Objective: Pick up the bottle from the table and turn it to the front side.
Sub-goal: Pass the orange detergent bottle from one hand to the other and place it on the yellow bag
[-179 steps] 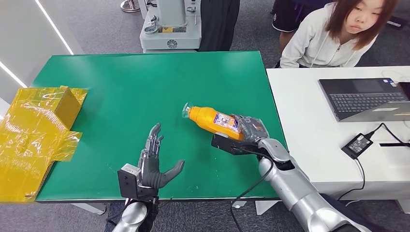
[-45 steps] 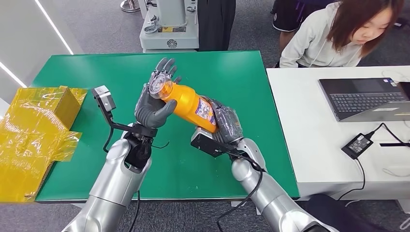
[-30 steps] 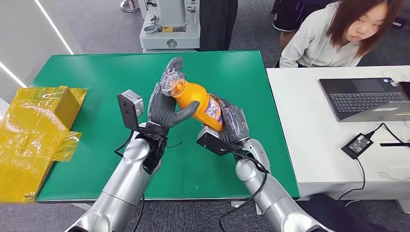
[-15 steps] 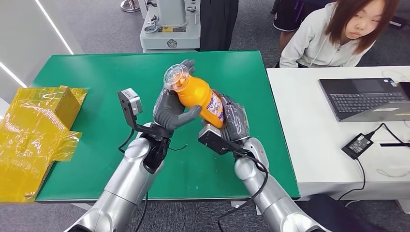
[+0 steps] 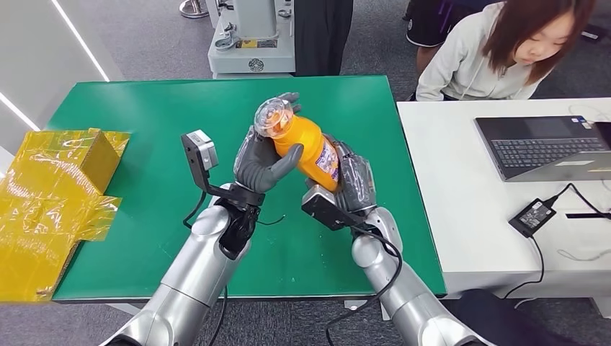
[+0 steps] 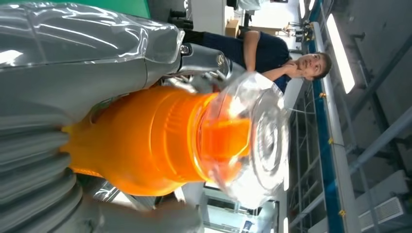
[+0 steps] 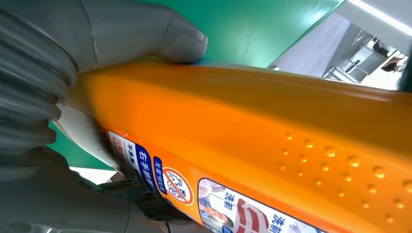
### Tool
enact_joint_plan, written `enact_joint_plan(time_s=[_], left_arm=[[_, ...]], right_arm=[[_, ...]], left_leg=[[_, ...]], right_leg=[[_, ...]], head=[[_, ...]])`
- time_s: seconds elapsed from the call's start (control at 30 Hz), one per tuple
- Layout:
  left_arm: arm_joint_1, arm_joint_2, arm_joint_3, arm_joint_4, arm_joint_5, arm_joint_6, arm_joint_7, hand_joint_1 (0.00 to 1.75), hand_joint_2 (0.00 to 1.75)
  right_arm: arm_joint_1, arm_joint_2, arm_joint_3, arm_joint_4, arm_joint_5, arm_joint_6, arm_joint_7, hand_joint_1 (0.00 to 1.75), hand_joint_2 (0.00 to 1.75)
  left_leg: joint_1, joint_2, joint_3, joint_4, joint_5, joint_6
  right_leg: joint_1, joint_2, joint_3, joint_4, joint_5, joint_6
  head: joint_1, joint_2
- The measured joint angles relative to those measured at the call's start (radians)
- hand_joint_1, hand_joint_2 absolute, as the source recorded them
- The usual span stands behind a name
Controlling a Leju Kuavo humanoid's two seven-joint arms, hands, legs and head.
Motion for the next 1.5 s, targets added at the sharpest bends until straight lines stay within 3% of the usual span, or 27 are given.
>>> enact_joint_plan(time_s=[0.07, 0.37, 0.47, 0.57, 0.7, 0.73, 0.83, 0.87, 1.5], left_arm=[[0.0, 0.0, 0.0, 0.0, -0.008, 0.007, -0.003, 1.41, 1.75], [0.0, -0.003, -0.001, 0.0, -0.034, 0.021, -0.012, 1.39, 1.75], [0.0, -0.01, -0.003, 0.001, -0.044, 0.023, -0.012, 1.48, 1.75], [0.0, -0.017, -0.004, 0.004, -0.047, 0.024, -0.012, 1.71, 1.75], [-0.001, -0.022, -0.004, 0.011, -0.046, 0.029, -0.012, 1.75, 1.75], [-0.001, -0.022, -0.005, 0.012, -0.046, 0.03, -0.012, 1.75, 1.75], [-0.001, -0.022, -0.005, 0.015, -0.048, 0.033, -0.013, 1.75, 1.75], [-0.001, -0.022, -0.006, 0.016, -0.051, 0.037, -0.016, 1.75, 1.75], [-0.001, -0.014, -0.01, 0.016, -0.081, 0.078, -0.047, 1.75, 1.75]], right_arm=[[-0.001, 0.0, -0.001, 0.007, 0.003, -0.003, 0.003, 1.75, 1.75], [-0.011, 0.002, -0.001, 0.036, 0.011, -0.006, 0.016, 1.75, 1.75], [-0.023, 0.005, -0.002, 0.056, 0.013, -0.007, 0.029, 1.75, 1.75], [-0.038, 0.006, -0.003, 0.081, 0.013, -0.015, 0.03, 1.75, 1.75], [-0.058, 0.008, -0.005, 0.122, 0.008, -0.03, 0.018, 1.75, 1.75], [-0.061, 0.008, -0.006, 0.129, 0.008, -0.031, 0.016, 1.61, 1.75], [-0.069, 0.008, -0.009, 0.147, 0.001, -0.03, 0.009, 0.33, 1.75], [-0.071, 0.008, -0.012, 0.151, -0.005, -0.027, 0.007, 0.03, 1.75], [-0.061, 0.008, -0.065, 0.168, -0.043, 0.004, 0.002, 0.0, 1.75]], left_leg=[[0.0, 0.0, 0.0, 0.0, 0.0, 0.0], [0.0, 0.0, 0.0, 0.0, 0.0, 0.0], [0.0, 0.0, 0.0, 0.0, 0.0, 0.0], [0.0, 0.0, 0.0, 0.0, 0.0, 0.0], [0.0, 0.0, 0.0, 0.0, 0.0, 0.0], [0.0, 0.0, 0.0, 0.0, 0.0, 0.0], [0.0, 0.0, 0.0, 0.0, 0.0, 0.0], [0.0, 0.0, 0.0, 0.0, 0.0, 0.0], [0.0, 0.0, 0.0, 0.0, 0.0, 0.0]], right_leg=[[0.0, 0.0, 0.0, 0.0, 0.0, 0.0], [0.0, 0.0, 0.0, 0.0, 0.0, 0.0], [0.0, 0.0, 0.0, 0.0, 0.0, 0.0], [0.0, 0.0, 0.0, 0.0, 0.0, 0.0], [0.0, 0.0, 0.0, 0.0, 0.0, 0.0], [0.0, 0.0, 0.0, 0.0, 0.0, 0.0], [0.0, 0.0, 0.0, 0.0, 0.0, 0.0], [0.0, 0.0, 0.0, 0.0, 0.0, 0.0], [0.0, 0.0, 0.0, 0.0, 0.0, 0.0]], head=[[0.0, 0.0], [0.0, 0.0], [0.0, 0.0], [0.0, 0.0], [0.0, 0.0], [0.0, 0.0], [0.0, 0.0], [0.0, 0.0], [0.0, 0.0]])
